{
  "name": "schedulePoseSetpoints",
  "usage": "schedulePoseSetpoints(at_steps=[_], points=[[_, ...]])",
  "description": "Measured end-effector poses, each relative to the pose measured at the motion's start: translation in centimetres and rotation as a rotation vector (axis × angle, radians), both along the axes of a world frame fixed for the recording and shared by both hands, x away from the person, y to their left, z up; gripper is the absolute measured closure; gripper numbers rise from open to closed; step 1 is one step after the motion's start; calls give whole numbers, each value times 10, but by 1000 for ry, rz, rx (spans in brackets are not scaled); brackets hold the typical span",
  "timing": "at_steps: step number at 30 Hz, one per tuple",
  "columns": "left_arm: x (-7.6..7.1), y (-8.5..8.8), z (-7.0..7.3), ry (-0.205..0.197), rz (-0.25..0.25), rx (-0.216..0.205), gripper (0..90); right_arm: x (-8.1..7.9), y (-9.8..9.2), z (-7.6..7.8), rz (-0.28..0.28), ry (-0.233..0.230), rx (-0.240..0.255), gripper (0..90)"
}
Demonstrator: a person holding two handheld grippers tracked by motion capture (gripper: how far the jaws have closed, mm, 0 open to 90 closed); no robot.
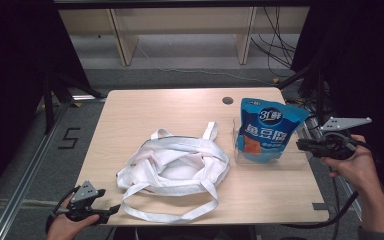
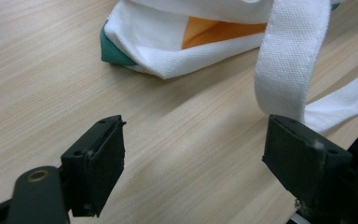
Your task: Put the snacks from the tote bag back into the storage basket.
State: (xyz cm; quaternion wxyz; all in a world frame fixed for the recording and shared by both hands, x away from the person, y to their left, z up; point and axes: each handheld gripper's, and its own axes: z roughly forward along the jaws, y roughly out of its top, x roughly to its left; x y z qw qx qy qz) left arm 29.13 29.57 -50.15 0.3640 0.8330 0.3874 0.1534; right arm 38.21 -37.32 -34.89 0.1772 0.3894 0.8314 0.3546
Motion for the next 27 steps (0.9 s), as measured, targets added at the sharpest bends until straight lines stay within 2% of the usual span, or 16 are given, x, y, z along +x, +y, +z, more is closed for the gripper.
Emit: schedulePoseSetpoints(at_steps=[2,3,6,8,10,11,12,15,16,19,20,21,23,24,26,27], points=[[0,0,0,7,-3,1,198,3,3,-7,16,-15,-4,898],[0,0,0,7,-3,1,198,5,3,-9,19,4,-12,900],[0,0,0,7,-4,1,198,13,7,-19,15,5,-5,900],[0,1,1,11,-8,13,198,17,10,-24,-8,44,0,900],[0,0,0,1,-1,0,198,22,11,-31,-18,26,-1,900],[0,0,-1,-1,-1,-4,198,24,12,-32,-28,37,11,900],[0,0,0,8,-4,2,198,27,12,-34,-27,22,16,900],[0,0,0,7,-4,1,198,32,12,-36,-32,16,5,900],[0,0,0,6,-1,-3,198,32,12,-35,-43,32,-8,900],[0,-1,0,6,0,-5,198,37,11,-38,-51,2,-7,900],[0,-1,0,6,0,-6,198,36,13,-36,-78,44,10,900],[0,-1,0,6,0,-6,198,39,11,-38,-61,20,-8,900],[0,1,0,9,-10,10,198,41,11,-38,-65,48,-5,900],[0,0,0,8,-7,4,198,43,10,-40,-58,28,-17,900],[0,1,0,10,-11,11,198,44,10,-41,-77,20,1,900],[0,1,0,10,-11,10,198,45,9,-40,-79,34,-3,900]])
